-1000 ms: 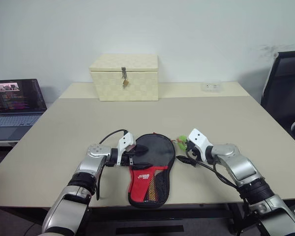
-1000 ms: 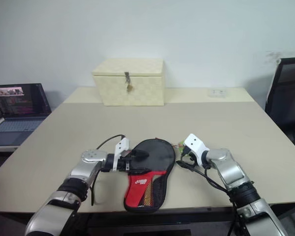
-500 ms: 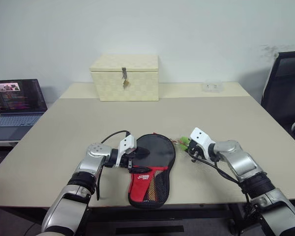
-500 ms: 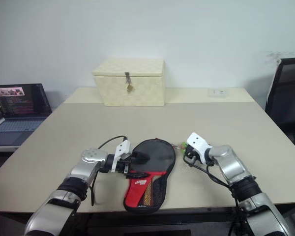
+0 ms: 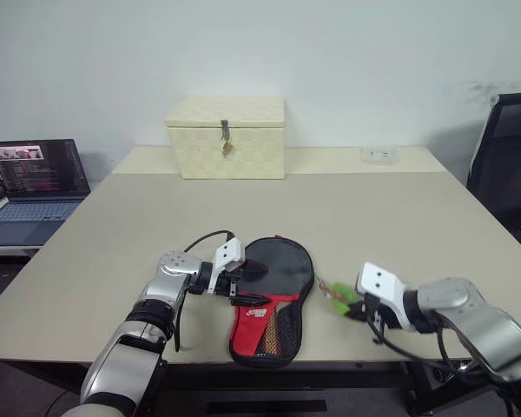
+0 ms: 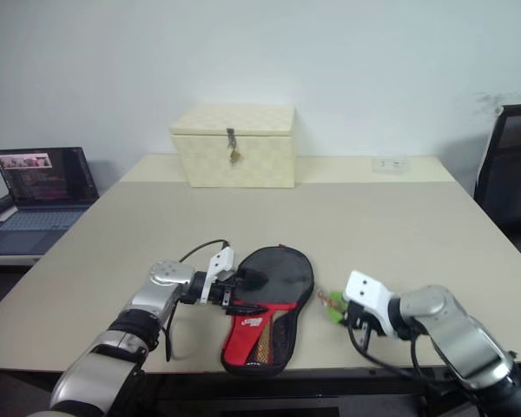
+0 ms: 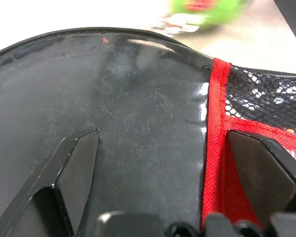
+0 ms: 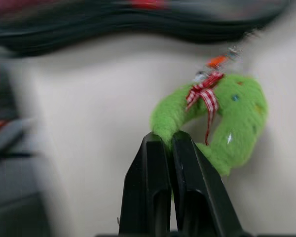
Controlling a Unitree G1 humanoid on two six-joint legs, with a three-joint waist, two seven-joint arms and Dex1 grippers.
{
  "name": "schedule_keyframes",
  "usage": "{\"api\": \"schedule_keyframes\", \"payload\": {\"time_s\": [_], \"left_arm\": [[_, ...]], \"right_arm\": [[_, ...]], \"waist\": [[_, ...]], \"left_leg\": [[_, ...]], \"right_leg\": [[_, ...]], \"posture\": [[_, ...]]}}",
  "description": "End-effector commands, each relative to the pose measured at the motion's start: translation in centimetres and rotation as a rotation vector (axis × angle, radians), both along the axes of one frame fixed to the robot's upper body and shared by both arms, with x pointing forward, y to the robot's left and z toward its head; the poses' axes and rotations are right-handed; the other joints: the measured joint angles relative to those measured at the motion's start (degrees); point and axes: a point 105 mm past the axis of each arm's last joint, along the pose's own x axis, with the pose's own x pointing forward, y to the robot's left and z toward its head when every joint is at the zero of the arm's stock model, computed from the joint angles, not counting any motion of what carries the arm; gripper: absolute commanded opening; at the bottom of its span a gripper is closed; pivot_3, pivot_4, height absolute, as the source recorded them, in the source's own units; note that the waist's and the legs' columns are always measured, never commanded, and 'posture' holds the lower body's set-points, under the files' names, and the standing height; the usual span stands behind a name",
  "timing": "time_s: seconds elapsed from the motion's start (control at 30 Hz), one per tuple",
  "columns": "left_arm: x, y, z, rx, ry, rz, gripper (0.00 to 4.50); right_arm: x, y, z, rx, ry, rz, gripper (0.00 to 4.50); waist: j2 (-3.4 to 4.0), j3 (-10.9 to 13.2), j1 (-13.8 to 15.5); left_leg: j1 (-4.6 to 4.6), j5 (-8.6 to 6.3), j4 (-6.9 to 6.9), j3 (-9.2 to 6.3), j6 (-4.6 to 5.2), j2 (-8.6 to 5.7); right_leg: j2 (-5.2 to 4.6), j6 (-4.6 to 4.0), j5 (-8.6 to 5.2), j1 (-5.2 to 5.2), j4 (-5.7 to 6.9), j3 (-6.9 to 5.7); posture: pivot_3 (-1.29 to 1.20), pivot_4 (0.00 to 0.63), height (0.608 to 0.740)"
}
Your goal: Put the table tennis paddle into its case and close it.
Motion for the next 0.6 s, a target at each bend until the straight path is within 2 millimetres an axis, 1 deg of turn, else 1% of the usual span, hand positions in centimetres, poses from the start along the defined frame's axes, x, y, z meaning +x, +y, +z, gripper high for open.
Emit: {"api": "schedule_keyframes", "payload": {"time_s": [0.03, 0.1, 0.13, 0.17, 0.3, 0.37, 0.6], "left_arm": [[-0.9, -0.1, -2.6, 0.081, 0.084, -0.021, 4.5], [-0.8, -0.4, -2.5, 0.072, 0.086, -0.021, 4.5], [-0.7, -0.7, -2.4, 0.06, 0.091, -0.018, 4.5], [-0.6, -0.9, -2.3, 0.05, 0.095, -0.016, 4.5], [-0.3, -1.5, -2.1, 0.048, 0.093, -0.016, 4.5], [-0.1, -1.9, -2.1, 0.046, 0.091, -0.012, 4.5], [0.5, -3.1, -1.7, 0.03, 0.077, -0.004, 4.5]], "right_arm": [[-4.0, 1.5, 0.6, 0.017, 0.064, 0.155, 0.02], [-6.5, 2.3, 0.1, 0.027, 0.124, 0.224, 0.02], [-7.3, 2.6, -0.1, 0.035, 0.143, 0.244, 0.02], [-8.0, 2.9, -0.2, 0.044, 0.16, 0.258, 0.02], [-9.8, 3.5, -0.1, 0.074, 0.211, 0.304, 0.02], [-10.5, 4.1, -0.2, 0.088, 0.228, 0.328, 0.02], [-11.3, 5.6, -0.4, 0.128, 0.249, 0.373, 0.02]], "waist": [[0.01, 0.0, 0.1], [0.0, 0.0, 0.3], [0.05, 0.0, 0.3], [0.04, 0.0, 0.5], [0.02, 0.0, 0.8], [0.01, -0.1, 0.8], [0.0, -0.1, 0.8]], "left_leg": [[0.06, 0.0, 0.0, 0.0, 0.0, 0.0], [0.25, -0.01, -0.03, -0.05, 0.0, 0.01], [0.46, -0.03, -0.08, -0.13, 0.0, 0.04], [0.53, -0.03, -0.14, -0.17, 0.02, 0.06], [0.45, -0.05, -0.11, -0.16, 0.0, -0.01], [0.44, -0.05, -0.1, -0.16, 0.01, -0.07], [0.59, -0.04, 0.0, -0.26, 0.01, -0.12]], "right_leg": [[0.0, 0.0, 0.0, 0.06, -0.01, -0.01], [0.0, 0.01, -0.01, 0.35, -0.19, -0.04], [0.02, 0.01, -0.01, 0.68, -0.44, -0.05], [0.03, 0.02, -0.01, 0.84, -0.66, -0.06], [-0.11, 0.2, 0.02, 0.89, -0.82, -0.11], [-0.16, 0.27, 0.04, 0.91, -0.87, -0.12], [-0.18, 0.47, 0.15, 1.25, -1.14, -0.15]], "posture": [[0.0, 0.15, 0.74], [0.0, 0.15, 0.74], [0.0, 0.15, 0.74], [0.0, 0.15, 0.74], [0.0, 0.15, 0.74], [0.0, 0.15, 0.74], [0.0, 0.15, 0.74]]}}
